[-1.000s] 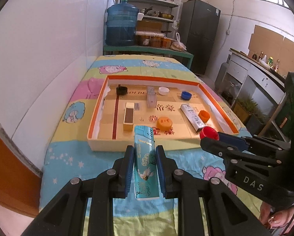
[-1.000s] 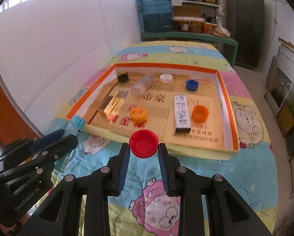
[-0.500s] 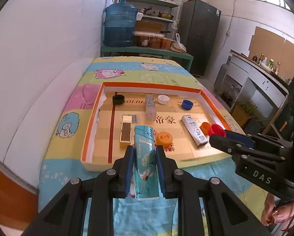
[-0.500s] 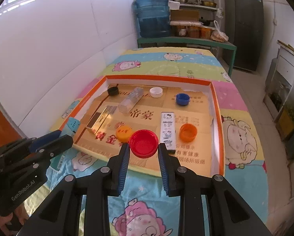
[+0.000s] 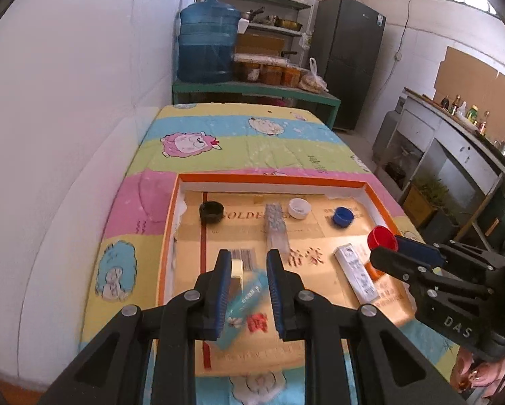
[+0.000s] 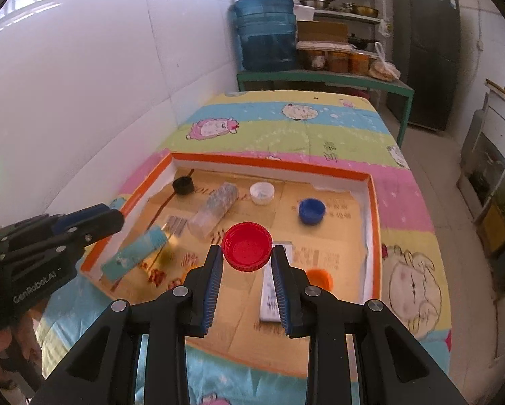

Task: Organize rigid objects
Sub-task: 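Carry the teal box with left gripper while right gripper carries the red cap into the lid, then open left gripper releasing the teal box while right gripper releases the red cap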

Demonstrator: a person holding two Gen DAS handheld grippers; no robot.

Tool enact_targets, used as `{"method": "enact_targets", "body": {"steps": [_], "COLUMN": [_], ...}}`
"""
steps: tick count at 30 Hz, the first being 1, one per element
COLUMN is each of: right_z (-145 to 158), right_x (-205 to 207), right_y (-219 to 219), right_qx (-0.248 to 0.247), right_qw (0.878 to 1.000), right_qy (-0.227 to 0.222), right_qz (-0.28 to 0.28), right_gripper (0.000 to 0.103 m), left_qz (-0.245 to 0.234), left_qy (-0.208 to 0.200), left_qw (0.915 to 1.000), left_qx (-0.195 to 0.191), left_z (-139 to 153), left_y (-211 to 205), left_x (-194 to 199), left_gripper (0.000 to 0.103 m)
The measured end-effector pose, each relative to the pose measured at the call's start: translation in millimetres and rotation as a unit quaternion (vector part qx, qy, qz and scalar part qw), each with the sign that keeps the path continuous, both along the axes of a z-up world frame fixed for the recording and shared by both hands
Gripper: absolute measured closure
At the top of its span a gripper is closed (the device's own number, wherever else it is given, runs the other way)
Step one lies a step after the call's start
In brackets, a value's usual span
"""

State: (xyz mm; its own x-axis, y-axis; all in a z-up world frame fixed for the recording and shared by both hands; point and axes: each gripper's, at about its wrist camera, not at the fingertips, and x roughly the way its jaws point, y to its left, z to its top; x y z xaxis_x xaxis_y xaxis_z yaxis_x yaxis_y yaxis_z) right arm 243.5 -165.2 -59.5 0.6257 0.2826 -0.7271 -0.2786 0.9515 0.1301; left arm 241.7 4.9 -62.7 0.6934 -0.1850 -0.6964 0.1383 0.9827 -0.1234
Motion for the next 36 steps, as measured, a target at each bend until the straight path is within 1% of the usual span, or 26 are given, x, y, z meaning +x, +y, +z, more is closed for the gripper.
{"method": "enact_targets", "body": {"steps": [9, 16, 26, 36], "right_z": [-10.6, -26.6, -49.7, -62.7], "right_x": [36.2, 54.8, 72.1, 82.5], "right_y": [4.1, 9.5, 32.7, 38.9], "right_qx": [0.012, 0.009, -0.027, -0.058], "right_qw": [1.0, 0.999, 0.997, 0.995], "right_qy": [0.019, 0.038, 0.063, 0.073], "right_qz": [0.007, 0.022, 0.044, 0.038], "right_gripper": [0.073, 0.073, 0.073, 0.073], "left_qz": [-0.002, 0.001, 0.001, 0.001], "left_qy": [0.012, 0.004, -0.004, 0.003], "left_qw": [0.9999, 1.0, 0.9999, 1.0], "left_qx": [0.001, 0.009, 0.014, 0.007], "left_z": [-7.3, -10.5, -14.9, -20.9], "left_y": [4.6, 3.0, 3.6, 7.0], "left_x": [31.7, 34.1, 32.1, 35.4], "left_gripper": [0.082, 0.082, 0.082, 0.082]}}
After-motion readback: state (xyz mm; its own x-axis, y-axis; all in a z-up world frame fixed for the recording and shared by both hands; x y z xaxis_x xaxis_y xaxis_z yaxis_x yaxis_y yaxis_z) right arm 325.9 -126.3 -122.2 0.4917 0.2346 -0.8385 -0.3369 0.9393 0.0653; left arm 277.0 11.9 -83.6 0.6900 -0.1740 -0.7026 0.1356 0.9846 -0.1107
